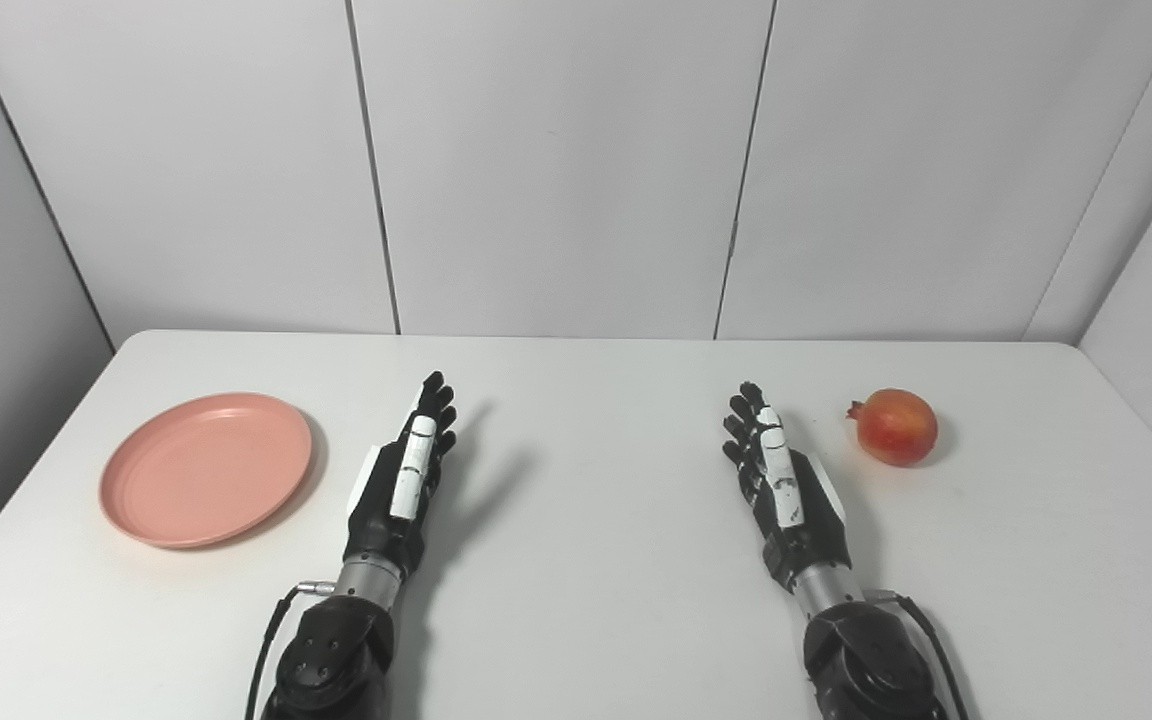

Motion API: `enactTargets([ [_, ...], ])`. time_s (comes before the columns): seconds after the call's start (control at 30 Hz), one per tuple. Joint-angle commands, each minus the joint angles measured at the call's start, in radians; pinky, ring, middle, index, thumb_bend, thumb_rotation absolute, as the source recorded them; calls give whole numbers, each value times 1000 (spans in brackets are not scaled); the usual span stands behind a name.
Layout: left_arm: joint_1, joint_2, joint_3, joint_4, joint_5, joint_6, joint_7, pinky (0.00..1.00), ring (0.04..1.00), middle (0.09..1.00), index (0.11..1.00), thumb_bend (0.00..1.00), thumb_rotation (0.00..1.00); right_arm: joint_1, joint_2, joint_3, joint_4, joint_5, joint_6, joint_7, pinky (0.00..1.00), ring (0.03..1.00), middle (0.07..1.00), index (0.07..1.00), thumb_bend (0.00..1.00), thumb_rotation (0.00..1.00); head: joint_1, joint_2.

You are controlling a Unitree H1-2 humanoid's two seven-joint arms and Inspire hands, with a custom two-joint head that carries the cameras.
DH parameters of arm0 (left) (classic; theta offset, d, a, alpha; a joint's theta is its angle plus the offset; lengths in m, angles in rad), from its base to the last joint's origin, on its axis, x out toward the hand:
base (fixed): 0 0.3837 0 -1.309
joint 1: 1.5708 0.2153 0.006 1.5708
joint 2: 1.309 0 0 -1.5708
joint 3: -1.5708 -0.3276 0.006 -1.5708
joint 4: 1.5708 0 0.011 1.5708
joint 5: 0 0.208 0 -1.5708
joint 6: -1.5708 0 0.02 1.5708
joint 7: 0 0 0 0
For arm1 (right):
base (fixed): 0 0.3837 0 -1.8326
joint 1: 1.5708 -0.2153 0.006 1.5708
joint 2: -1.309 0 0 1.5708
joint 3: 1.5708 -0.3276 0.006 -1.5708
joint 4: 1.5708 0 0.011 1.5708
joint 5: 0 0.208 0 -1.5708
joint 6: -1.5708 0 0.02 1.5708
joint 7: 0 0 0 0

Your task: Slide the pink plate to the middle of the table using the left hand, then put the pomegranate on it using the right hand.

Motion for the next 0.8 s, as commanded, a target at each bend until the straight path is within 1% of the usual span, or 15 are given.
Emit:
enactTargets([
  [0.0,-18,6,2,4,-1,-25,-5,1000,1000,1000,1000,578,1000,-24,-3,-1,-27,2,-44,6,1000,1000,1000,1000,678,1000,0,-1],
  [0.03,-18,6,1,3,0,-23,-4,1000,1000,1000,1000,578,1000,-24,-3,-1,-29,1,-40,7,1000,1000,1000,1000,679,1000,0,-1],
  [0.1,-19,6,0,3,1,-23,-5,1000,1000,1000,1000,577,1000,-26,-7,1,-21,-1,-53,14,1000,1000,1000,1000,678,1000,0,0],
  [0.47,-19,7,0,5,4,-28,-2,1000,1000,1000,1000,575,1000,-24,-3,-1,-22,0,-49,13,1000,1000,1000,1000,669,1000,-1,-2],
  [0.63,-19,7,0,7,3,-30,-4,1000,1000,1000,1000,572,1000,-26,-5,-1,-12,5,-62,21,1000,1000,1000,1000,668,1000,-1,-3],
  [0.77,-18,6,-1,4,3,-26,-4,1000,1000,1000,1000,576,1000,-22,-2,-3,-27,-1,-42,12,1000,1000,1000,1000,664,1000,0,-3],
])
